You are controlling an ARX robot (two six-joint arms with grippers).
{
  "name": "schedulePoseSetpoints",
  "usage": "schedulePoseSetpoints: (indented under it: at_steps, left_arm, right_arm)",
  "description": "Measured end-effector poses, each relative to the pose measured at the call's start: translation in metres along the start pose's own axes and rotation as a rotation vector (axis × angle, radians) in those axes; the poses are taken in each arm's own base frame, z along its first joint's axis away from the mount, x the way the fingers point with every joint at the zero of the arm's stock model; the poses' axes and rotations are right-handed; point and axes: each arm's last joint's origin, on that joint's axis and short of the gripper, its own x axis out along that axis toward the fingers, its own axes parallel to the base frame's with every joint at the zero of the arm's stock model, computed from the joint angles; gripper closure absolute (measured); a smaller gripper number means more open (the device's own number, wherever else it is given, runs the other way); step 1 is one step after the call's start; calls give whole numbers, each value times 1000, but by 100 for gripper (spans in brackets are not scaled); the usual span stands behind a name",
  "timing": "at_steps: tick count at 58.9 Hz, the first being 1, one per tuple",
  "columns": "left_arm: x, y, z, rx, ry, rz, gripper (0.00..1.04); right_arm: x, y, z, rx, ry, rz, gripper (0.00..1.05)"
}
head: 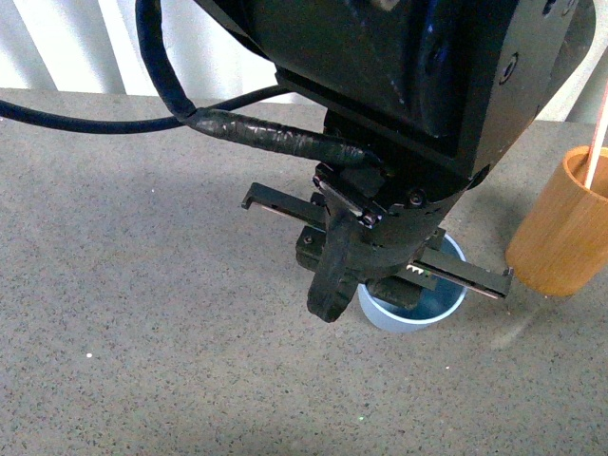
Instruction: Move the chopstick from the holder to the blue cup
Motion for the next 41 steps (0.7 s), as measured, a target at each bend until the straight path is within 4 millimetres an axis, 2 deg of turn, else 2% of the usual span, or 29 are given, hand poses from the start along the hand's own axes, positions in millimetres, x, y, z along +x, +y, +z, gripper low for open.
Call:
schedulePoseSetpoints:
  at_steps: [17,28,41]
  left_arm:
    - [-9,0,10,-9,-16,-22,34]
    - [-28,4,24,-30,-68,-45,6]
    - [-45,17,37,-76,-141,-60,7]
  right_arm:
    - [0,0,0,0,0,0,10]
    - [0,0,0,0,0,0,10]
    - [0,0,0,0,0,0,10]
